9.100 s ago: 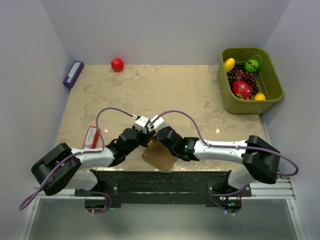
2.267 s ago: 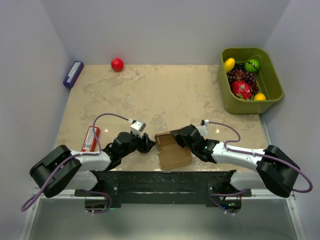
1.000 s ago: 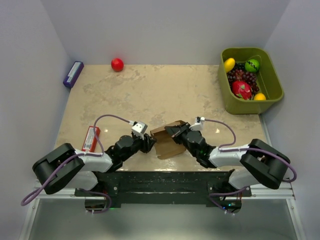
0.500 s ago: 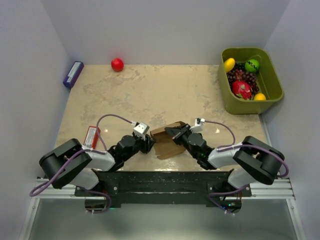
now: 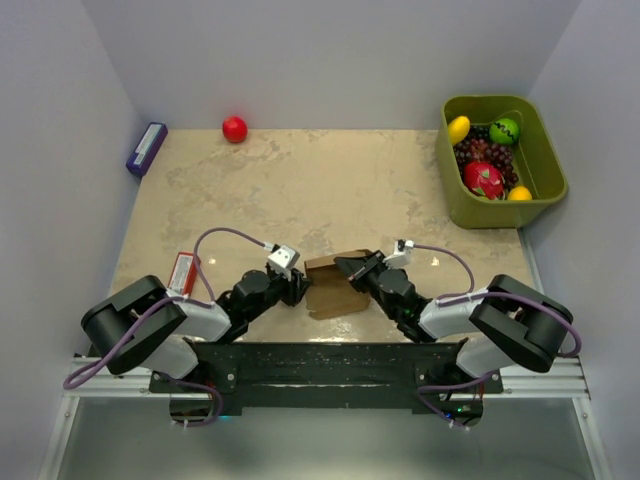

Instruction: Fold the paper box

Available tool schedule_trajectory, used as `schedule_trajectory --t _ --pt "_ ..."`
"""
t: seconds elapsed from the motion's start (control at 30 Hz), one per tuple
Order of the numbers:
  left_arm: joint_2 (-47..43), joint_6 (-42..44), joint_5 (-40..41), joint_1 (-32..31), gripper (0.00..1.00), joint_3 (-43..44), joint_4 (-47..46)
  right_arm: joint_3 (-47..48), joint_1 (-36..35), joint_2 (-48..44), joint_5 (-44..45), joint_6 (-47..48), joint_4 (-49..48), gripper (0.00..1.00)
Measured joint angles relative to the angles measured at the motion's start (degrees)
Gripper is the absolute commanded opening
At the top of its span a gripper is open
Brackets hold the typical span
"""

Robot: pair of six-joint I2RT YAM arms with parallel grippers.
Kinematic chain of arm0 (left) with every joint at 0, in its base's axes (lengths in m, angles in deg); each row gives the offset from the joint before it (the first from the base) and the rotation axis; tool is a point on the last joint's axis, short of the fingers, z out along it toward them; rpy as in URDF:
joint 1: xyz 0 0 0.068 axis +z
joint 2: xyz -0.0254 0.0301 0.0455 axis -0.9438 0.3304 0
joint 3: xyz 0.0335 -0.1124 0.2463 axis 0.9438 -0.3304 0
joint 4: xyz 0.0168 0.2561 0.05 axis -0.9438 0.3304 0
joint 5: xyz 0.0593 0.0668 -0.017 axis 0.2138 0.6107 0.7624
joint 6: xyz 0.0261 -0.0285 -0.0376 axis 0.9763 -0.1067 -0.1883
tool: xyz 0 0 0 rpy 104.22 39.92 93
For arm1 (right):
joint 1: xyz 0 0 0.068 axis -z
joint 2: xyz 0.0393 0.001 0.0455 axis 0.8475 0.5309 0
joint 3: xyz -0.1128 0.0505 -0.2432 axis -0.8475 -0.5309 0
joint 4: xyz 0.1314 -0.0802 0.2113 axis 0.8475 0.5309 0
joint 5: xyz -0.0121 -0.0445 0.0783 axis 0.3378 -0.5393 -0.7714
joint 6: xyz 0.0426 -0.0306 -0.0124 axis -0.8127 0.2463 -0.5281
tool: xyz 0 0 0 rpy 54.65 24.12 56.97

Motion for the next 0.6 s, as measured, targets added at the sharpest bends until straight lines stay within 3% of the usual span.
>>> schedule_trajectory --t 0.37,0.6 --pt "-3.54 4.59 -3.26 4.04 0.57 -0.55 2.25 4.00 0.00 -0.94 1.29 0.44 8.26 0.00" --pt "-4.79 5.60 -5.22 5.05 0.56 -0.79 2.29 4.63 0.00 -1.01 1.62 0.44 12.00 0.00"
